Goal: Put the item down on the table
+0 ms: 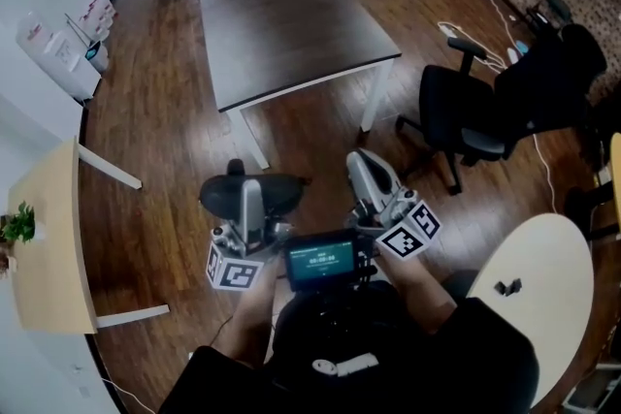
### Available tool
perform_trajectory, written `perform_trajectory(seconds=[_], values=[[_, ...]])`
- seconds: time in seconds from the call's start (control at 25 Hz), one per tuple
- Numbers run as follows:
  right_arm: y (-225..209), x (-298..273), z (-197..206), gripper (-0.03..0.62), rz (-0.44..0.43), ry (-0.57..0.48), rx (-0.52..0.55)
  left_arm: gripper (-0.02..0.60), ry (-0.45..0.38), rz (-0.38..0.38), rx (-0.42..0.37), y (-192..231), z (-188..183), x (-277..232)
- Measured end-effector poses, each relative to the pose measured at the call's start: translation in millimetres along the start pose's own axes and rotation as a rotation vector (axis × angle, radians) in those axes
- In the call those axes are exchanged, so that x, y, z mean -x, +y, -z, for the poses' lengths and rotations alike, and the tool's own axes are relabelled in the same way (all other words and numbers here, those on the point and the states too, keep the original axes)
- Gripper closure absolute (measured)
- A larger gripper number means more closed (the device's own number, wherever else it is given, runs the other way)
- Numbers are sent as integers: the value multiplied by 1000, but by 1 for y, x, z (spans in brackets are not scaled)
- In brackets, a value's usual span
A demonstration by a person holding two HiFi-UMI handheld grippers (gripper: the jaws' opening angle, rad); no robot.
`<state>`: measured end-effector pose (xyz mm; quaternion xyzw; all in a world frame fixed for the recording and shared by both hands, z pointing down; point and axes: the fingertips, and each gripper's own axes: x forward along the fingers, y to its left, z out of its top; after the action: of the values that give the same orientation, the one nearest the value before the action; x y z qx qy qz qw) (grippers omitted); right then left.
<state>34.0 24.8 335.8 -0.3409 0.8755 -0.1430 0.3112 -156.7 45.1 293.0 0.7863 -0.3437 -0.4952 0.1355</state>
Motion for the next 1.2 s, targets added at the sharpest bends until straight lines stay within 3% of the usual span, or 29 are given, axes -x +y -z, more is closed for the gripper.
perform_trajectory(seconds=[0.32,0.6,0.84,1.2], values=[[-52,-42,1,591,2,-12,-13,324,26,-5,3,51,17,-38],[-119,-111,-5,591,-31,-8,-38,324,3,-26,-59,112,17,-105],[-169,-152,-13,591,-46,-5,-54,324,-9,-24,-55,157,33,-154],[-235,-190,-32,591,-55,-3,-59,324,-19,-22,-84,199,58,-218]])
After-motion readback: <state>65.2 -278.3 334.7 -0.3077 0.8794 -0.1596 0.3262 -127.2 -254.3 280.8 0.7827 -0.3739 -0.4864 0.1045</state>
